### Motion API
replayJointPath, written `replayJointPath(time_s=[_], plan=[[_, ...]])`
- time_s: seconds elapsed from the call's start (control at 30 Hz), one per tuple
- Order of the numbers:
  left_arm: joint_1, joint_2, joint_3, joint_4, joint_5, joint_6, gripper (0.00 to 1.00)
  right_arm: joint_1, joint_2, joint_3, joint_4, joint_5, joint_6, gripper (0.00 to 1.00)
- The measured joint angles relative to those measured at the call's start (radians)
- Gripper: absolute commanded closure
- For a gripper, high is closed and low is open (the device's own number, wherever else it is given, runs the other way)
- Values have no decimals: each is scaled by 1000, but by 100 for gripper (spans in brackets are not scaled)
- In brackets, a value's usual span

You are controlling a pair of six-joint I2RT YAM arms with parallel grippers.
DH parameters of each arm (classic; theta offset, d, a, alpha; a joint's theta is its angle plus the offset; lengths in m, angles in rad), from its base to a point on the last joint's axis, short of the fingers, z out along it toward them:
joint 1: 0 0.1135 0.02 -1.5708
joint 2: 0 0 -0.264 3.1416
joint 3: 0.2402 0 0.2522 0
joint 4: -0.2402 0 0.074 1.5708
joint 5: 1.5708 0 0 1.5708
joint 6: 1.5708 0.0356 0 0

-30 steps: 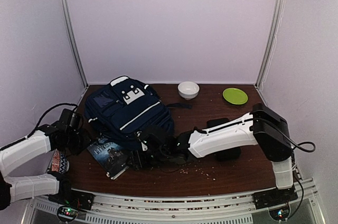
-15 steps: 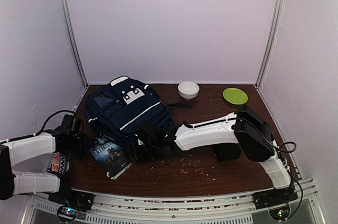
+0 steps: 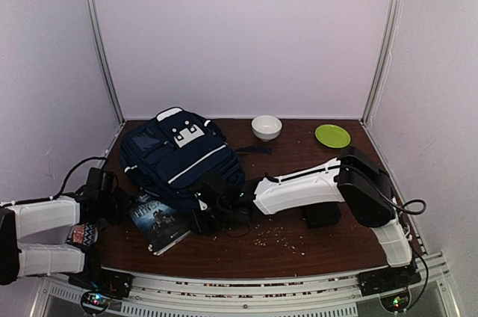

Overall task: Pack the student bag
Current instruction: Move the book to the center of the board.

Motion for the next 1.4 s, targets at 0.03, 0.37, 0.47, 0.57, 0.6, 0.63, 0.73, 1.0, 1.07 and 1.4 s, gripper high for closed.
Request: replayJointPath(time_s=[0.03, 0.37, 0.47, 0.57, 0.6, 0.63, 0.73, 1.0, 1.07, 1.4], plan=[[-19, -14, -14, 10, -5, -2, 38, 6, -25, -41, 12, -3, 4, 83], [-229, -101, -77, 48, -7, -93, 68, 33, -228, -333, 52, -28, 49, 76], [-257, -90, -75, 46, 14, -95, 69, 34, -264, -377, 58, -15, 54, 61], [-287, -13, -19, 42, 17, -73, 69, 32, -293, -405, 75, 19, 63, 49], [-307, 2, -5, 43, 17, -69, 70, 30, -307, -422, 82, 31, 71, 46], [-328, 37, 18, 42, 17, -62, 70, 27, -328, -449, 94, 43, 77, 42], [-404, 144, 88, 59, 19, -44, 69, 18, -386, -525, 112, 80, 95, 39], [-536, 409, 266, 154, 74, 8, 60, -10, -425, -627, 143, 121, 131, 45], [-547, 446, 296, 168, 79, 21, 48, -14, -444, -656, 168, 117, 140, 45], [-663, 373, 293, 65, 113, 31, 12, -24, -587, -802, 200, 131, 219, 37]])
